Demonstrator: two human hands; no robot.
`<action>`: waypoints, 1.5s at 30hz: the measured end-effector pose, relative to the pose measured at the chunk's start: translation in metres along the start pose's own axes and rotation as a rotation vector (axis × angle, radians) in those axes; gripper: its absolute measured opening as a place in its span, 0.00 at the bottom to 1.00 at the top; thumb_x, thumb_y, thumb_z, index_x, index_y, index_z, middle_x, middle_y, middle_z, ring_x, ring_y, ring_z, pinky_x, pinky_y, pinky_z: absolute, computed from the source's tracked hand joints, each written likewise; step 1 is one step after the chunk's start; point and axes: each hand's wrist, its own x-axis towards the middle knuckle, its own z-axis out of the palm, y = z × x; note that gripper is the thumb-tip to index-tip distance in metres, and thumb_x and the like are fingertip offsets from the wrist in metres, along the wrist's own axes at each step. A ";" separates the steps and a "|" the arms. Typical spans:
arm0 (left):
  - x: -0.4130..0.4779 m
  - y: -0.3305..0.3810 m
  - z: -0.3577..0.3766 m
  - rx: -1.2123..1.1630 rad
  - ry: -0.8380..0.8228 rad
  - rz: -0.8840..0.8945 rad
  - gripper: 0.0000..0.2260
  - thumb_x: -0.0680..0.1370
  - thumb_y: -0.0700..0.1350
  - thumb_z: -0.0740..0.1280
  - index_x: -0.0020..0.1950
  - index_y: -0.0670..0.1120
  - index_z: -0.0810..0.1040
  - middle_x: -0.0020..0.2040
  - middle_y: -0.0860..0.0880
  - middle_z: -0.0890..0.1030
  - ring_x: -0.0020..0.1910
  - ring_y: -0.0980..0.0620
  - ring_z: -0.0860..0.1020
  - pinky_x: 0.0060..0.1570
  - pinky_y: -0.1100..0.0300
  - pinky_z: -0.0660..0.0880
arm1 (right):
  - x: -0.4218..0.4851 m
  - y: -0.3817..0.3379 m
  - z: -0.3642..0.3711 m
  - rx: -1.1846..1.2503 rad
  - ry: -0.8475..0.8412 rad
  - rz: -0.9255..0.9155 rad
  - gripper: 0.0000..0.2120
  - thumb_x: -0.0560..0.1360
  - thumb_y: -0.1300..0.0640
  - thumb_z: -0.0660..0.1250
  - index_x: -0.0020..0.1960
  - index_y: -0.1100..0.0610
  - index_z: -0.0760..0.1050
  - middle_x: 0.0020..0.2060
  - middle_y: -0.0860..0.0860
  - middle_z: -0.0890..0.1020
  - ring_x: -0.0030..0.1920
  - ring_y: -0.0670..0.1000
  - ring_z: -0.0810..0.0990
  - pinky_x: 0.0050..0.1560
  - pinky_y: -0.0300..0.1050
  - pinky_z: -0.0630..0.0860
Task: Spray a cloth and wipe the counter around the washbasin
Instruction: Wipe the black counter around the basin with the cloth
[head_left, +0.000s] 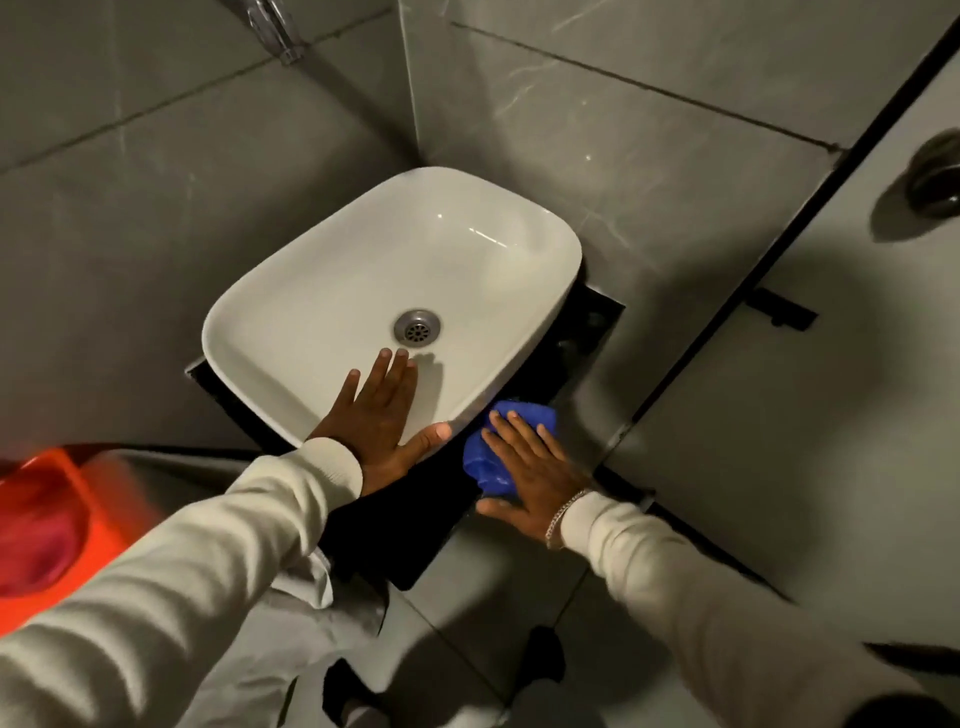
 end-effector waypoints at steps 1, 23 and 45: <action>-0.001 0.004 0.001 -0.001 -0.002 -0.015 0.55 0.55 0.76 0.23 0.75 0.44 0.37 0.78 0.46 0.37 0.76 0.50 0.34 0.76 0.47 0.39 | 0.005 0.018 -0.005 -0.032 0.001 -0.032 0.46 0.68 0.24 0.40 0.76 0.52 0.52 0.78 0.50 0.53 0.77 0.50 0.47 0.75 0.58 0.53; 0.039 0.061 -0.005 -0.124 0.197 -0.182 0.51 0.63 0.76 0.32 0.75 0.42 0.40 0.79 0.44 0.42 0.76 0.48 0.36 0.76 0.45 0.46 | 0.092 0.162 -0.069 0.028 0.013 0.248 0.44 0.70 0.28 0.45 0.77 0.52 0.44 0.79 0.50 0.45 0.78 0.51 0.42 0.76 0.56 0.42; 0.033 0.058 0.000 -0.120 0.388 0.004 0.43 0.72 0.71 0.40 0.76 0.41 0.48 0.77 0.43 0.48 0.76 0.44 0.44 0.75 0.42 0.52 | 0.072 0.089 -0.113 0.458 0.041 0.505 0.13 0.76 0.55 0.65 0.54 0.63 0.78 0.53 0.64 0.82 0.54 0.64 0.80 0.51 0.49 0.74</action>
